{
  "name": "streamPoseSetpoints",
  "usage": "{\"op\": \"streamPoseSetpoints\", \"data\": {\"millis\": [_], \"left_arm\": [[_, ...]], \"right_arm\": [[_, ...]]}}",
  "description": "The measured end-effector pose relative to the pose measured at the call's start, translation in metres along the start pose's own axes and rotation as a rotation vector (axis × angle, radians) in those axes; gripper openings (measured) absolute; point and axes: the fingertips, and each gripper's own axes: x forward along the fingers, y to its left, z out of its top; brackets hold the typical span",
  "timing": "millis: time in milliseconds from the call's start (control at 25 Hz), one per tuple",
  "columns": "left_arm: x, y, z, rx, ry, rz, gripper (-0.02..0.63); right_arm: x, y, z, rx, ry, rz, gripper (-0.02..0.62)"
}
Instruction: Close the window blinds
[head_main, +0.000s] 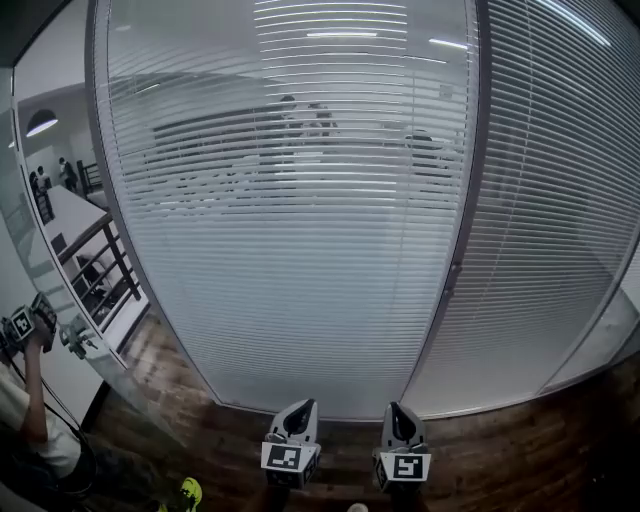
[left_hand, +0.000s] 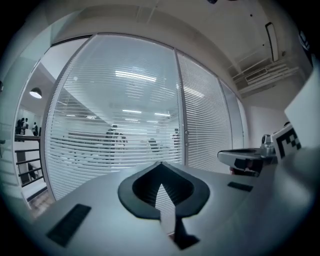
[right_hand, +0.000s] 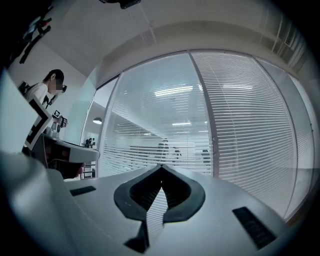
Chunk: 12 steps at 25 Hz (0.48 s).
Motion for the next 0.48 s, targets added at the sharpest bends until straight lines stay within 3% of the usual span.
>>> {"op": "streamPoseSetpoints", "data": {"millis": [160,480], "left_arm": [[0.094,-0.016,0.017,-0.004,0.012,0.009,0.0],[0.133,-0.017,0.022,-0.015,-0.005,-0.02,0.0]], "right_arm": [[0.068,-0.069,0.004,0.007,0.013,-0.003,0.002],[0.097,-0.09,0.005,-0.018,-0.005,0.009,0.002]]}}
